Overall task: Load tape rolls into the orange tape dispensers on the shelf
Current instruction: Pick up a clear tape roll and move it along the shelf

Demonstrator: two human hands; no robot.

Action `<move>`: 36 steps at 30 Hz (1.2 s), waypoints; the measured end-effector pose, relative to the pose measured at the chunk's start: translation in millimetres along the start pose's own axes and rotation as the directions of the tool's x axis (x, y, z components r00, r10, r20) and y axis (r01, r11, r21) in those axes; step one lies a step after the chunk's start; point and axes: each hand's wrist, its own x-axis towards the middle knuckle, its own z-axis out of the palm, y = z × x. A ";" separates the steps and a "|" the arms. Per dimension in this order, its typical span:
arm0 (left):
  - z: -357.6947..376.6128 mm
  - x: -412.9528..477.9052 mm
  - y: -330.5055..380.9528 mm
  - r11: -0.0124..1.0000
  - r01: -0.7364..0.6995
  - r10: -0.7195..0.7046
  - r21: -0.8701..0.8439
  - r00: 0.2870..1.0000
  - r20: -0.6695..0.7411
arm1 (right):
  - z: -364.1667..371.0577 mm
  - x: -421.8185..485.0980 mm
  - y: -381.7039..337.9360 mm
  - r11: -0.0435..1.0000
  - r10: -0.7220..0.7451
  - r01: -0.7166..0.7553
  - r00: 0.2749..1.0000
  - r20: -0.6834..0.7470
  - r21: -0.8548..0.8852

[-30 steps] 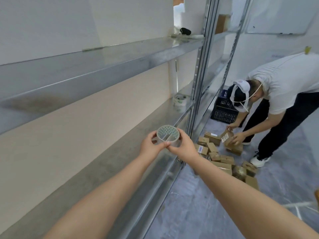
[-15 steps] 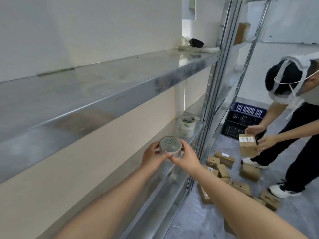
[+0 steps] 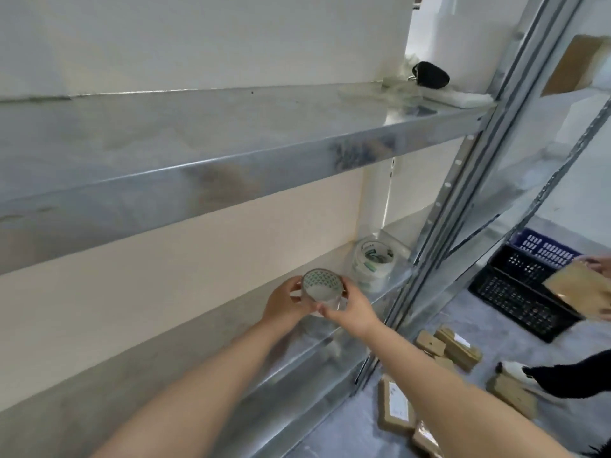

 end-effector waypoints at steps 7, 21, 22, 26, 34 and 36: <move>39.1 12.6 8.3 0.990 0.092 -0.110 -0.104 0.976 -0.190 | -26.7 42.8 22.9 0.993 -0.120 0.120 0.978 0.172 0.012; 60.4 2.0 -2.9 0.978 0.205 -0.175 0.044 0.916 -0.360 | -23.1 75.3 60.7 0.971 -0.162 0.224 0.874 0.458 -0.085; 61.1 5.4 0.9 0.975 0.202 -0.156 0.089 0.916 -0.369 | -24.8 77.7 62.7 0.972 -0.151 0.219 0.861 0.486 -0.085; 70.3 28.9 24.0 0.964 0.119 -0.033 0.238 0.941 -0.338 | -48.0 93.6 65.6 0.974 -0.174 0.218 0.886 0.430 -0.054; 135.0 73.6 64.1 0.984 0.023 0.008 0.175 0.985 -0.171 | -135.0 132.6 88.8 0.950 -0.241 0.248 0.969 0.061 -0.190; 149.7 79.2 65.2 0.993 -0.006 0.026 0.117 0.985 -0.168 | -149.5 135.8 95.3 0.964 -0.238 0.246 0.967 0.085 -0.101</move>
